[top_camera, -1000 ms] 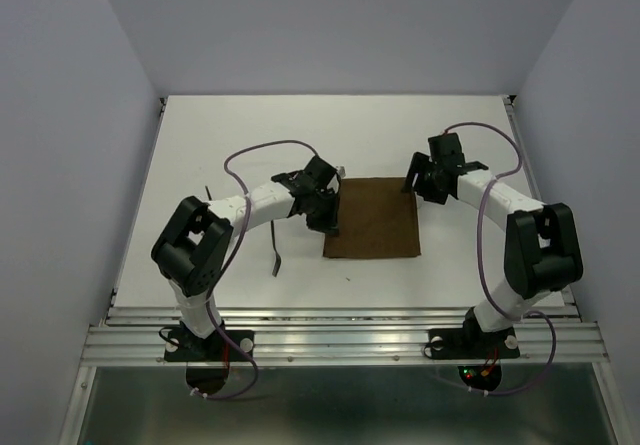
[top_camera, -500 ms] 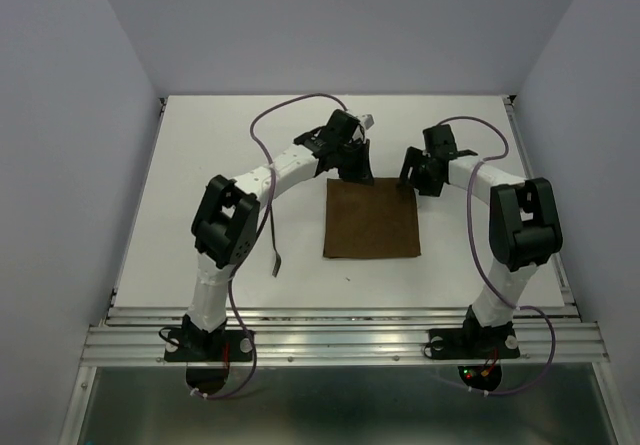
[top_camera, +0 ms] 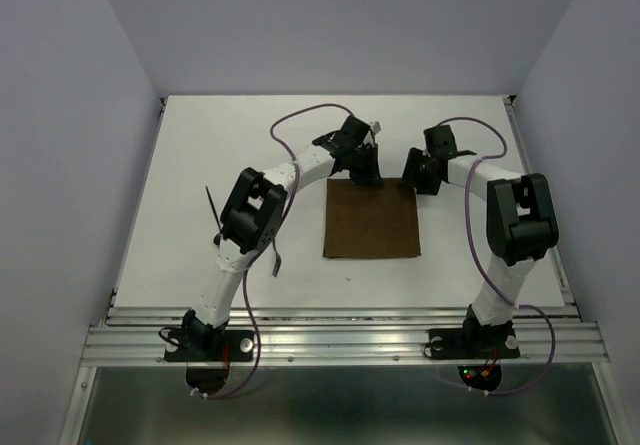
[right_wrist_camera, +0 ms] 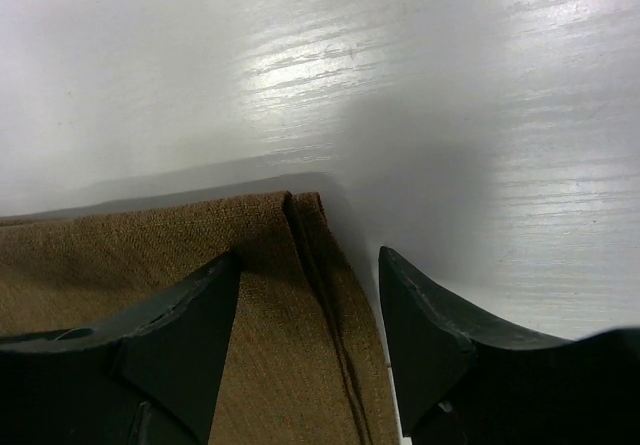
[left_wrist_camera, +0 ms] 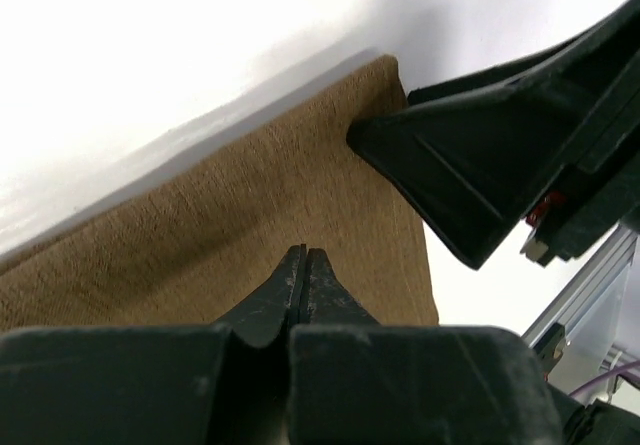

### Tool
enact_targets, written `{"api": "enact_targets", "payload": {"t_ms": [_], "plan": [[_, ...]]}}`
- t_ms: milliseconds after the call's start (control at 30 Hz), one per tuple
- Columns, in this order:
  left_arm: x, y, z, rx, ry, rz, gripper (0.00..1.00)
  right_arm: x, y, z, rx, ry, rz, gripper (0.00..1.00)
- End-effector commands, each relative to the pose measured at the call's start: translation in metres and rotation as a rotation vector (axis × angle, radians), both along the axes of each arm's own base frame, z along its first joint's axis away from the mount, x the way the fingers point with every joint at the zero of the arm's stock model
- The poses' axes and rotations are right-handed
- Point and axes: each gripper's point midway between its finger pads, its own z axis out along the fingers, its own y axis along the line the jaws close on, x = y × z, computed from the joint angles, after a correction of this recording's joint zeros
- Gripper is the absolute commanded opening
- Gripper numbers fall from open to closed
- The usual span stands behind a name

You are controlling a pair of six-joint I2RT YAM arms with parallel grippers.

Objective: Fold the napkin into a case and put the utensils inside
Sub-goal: Pick up the lower triangle-folded napkin from the center of the board.

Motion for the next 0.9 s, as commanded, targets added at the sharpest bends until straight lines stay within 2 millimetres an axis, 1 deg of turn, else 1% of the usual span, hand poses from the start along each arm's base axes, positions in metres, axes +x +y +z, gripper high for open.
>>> {"api": "enact_targets", "payload": {"t_ms": [0, 67, 100, 133, 167, 200, 400, 500, 667, 733, 767, 833, 867], "plan": [[0.021, -0.011, 0.024, -0.065, -0.059, 0.019, 0.00, 0.010, 0.004, -0.001, 0.034, -0.036, 0.018, 0.62], [0.028, -0.012, 0.025, -0.073, -0.069, 0.023, 0.00, 0.009, 0.006, -0.004, 0.043, -0.028, 0.022, 0.60], [0.027, -0.012, 0.017, -0.061, -0.054, 0.019, 0.00, 0.009, 0.007, -0.005, 0.045, -0.025, 0.024, 0.59], [0.029, -0.012, 0.015, -0.056, -0.051, 0.018, 0.00, 0.009, 0.007, -0.005, 0.048, -0.024, 0.025, 0.58], [0.032, -0.013, 0.017, -0.058, -0.058, 0.019, 0.00, 0.008, 0.008, -0.007, 0.052, -0.020, 0.026, 0.57], [0.032, -0.012, 0.008, -0.044, -0.047, 0.017, 0.00, 0.008, 0.009, -0.008, 0.056, -0.020, 0.026, 0.57], [0.035, -0.007, -0.015, -0.010, -0.022, 0.031, 0.00, 0.006, 0.012, -0.011, 0.077, -0.015, 0.032, 0.49], [0.035, -0.002, -0.032, 0.019, -0.005, 0.031, 0.00, 0.006, 0.012, -0.011, 0.078, -0.017, 0.031, 0.43], [0.030, 0.005, -0.048, 0.048, 0.019, 0.029, 0.00, 0.006, 0.011, -0.009, 0.072, -0.024, 0.031, 0.41], [0.030, 0.007, -0.049, 0.048, 0.016, 0.031, 0.00, 0.006, 0.012, -0.008, 0.074, -0.026, 0.034, 0.35], [0.028, 0.008, -0.050, 0.051, 0.020, 0.030, 0.00, 0.007, 0.012, -0.008, 0.076, -0.028, 0.036, 0.24], [0.027, 0.008, -0.051, 0.054, 0.025, 0.027, 0.00, 0.007, 0.013, -0.005, 0.083, -0.038, 0.034, 0.12], [0.026, 0.009, -0.053, 0.058, 0.029, 0.027, 0.00, 0.007, 0.014, -0.003, 0.088, -0.044, 0.036, 0.04]]}}
